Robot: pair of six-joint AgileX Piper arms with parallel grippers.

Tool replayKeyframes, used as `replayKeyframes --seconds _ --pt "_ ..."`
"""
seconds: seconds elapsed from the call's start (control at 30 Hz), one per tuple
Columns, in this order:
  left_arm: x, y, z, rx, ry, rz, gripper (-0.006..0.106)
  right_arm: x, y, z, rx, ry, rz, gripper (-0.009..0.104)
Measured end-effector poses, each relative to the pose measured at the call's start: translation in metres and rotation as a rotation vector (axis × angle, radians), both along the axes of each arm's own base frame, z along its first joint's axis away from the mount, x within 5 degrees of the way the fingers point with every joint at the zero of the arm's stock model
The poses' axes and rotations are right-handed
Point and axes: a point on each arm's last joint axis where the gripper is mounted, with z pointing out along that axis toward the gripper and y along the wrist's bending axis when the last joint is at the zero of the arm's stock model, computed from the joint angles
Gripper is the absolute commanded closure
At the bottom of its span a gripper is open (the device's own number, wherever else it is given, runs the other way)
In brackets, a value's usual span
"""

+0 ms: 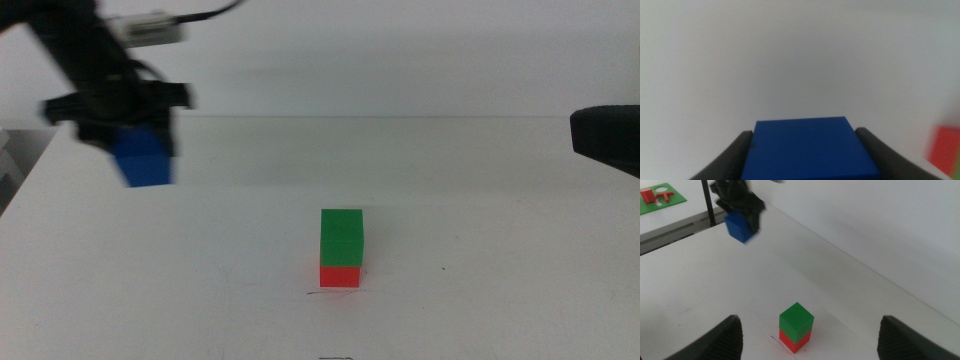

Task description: Stack red cubes first, then green, then blue cubes in a specific spot.

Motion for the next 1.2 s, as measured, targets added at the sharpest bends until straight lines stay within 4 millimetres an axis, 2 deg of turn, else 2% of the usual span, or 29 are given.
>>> replayKeyframes --seconds 0.07,0.17,0.27,0.37,0.5,0.73,0.93,1.1,1.2 --pt "-0.008 -0.037 0.005 -0.019 -0.003 -0.048 0.102 0.0 0.0 0.0 0.0 0.0 0.0 0.009" --pt "-0.021 -0.081 0.007 -0.043 0.004 -0.093 0.102 0.0 0.0 0.0 0.0 0.0 0.0 0.009" --pt "-0.034 -0.116 0.004 -0.058 0.019 -0.117 0.102 0.0 0.0 0.0 0.0 0.0 0.0 0.009" --pt "-0.045 -0.142 0.002 -0.066 0.032 -0.123 0.102 0.0 0.0 0.0 0.0 0.0 0.0 0.009" --pt "-0.053 -0.158 -0.003 -0.062 0.047 -0.119 0.102 0.0 0.0 0.0 0.0 0.0 0.0 0.009" --pt "-0.053 -0.167 -0.011 -0.063 0.072 -0.102 0.102 0.0 0.0 0.0 0.0 0.0 -0.001 0.009" --pt "-0.045 -0.189 -0.001 -0.101 0.024 -0.125 0.102 0.0 0.0 0.0 0.0 0.0 -0.001 0.009" --pt "-0.04 -0.209 -0.007 -0.105 0.019 -0.156 0.102 0.0 0.0 0.0 0.0 0.0 -0.001 0.009" --pt "-0.039 -0.214 -0.012 -0.102 0.024 -0.163 0.102 0.0 0.0 0.0 0.0 0.0 -0.001 0.009"
